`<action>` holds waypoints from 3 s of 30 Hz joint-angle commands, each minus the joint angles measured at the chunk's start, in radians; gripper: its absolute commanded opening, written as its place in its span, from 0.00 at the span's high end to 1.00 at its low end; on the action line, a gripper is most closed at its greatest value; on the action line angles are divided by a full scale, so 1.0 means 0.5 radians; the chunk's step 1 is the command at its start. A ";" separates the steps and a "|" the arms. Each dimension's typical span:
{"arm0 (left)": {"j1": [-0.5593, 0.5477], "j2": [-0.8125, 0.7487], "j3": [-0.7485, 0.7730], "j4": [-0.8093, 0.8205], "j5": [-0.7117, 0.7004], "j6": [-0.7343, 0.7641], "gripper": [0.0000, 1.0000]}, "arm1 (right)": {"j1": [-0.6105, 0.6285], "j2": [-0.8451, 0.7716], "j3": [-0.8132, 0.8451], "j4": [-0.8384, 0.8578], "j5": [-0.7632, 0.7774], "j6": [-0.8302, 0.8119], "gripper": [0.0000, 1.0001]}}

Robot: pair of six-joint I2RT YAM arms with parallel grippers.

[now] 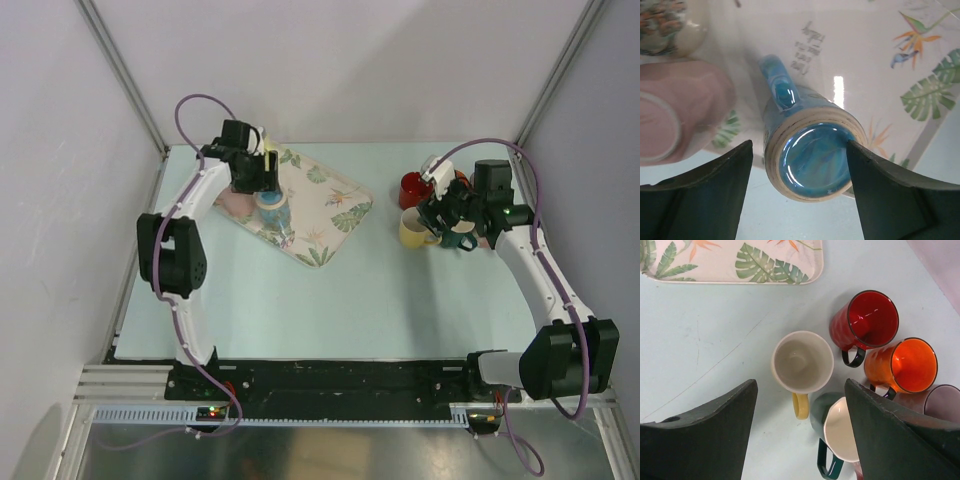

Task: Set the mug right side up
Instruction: Turn over the cup on the tray.

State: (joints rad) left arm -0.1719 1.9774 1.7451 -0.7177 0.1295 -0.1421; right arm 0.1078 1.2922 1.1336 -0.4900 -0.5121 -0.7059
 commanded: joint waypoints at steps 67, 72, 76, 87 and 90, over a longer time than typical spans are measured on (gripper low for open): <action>-0.485 0.034 0.081 -0.403 0.642 1.445 0.21 | 0.142 0.023 -0.186 0.204 -0.030 0.050 0.22; -0.504 0.014 0.038 -0.657 0.522 2.257 0.14 | 0.180 0.040 -0.181 0.201 -0.023 0.047 0.21; -0.512 -0.023 -0.022 -0.686 0.487 2.555 0.04 | 0.200 0.054 -0.175 0.197 -0.021 0.047 0.21; -0.510 -0.091 0.191 -0.687 0.685 2.346 0.00 | 0.224 0.077 -0.169 0.201 -0.017 0.058 0.20; -0.508 -0.139 0.234 -0.687 0.698 2.301 0.00 | 0.231 0.090 -0.158 0.207 -0.019 0.049 0.20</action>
State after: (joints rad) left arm -0.4290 1.9877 1.7977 -1.0531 0.4377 1.0267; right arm 0.2146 1.3239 1.0351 -0.4194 -0.5270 -0.6735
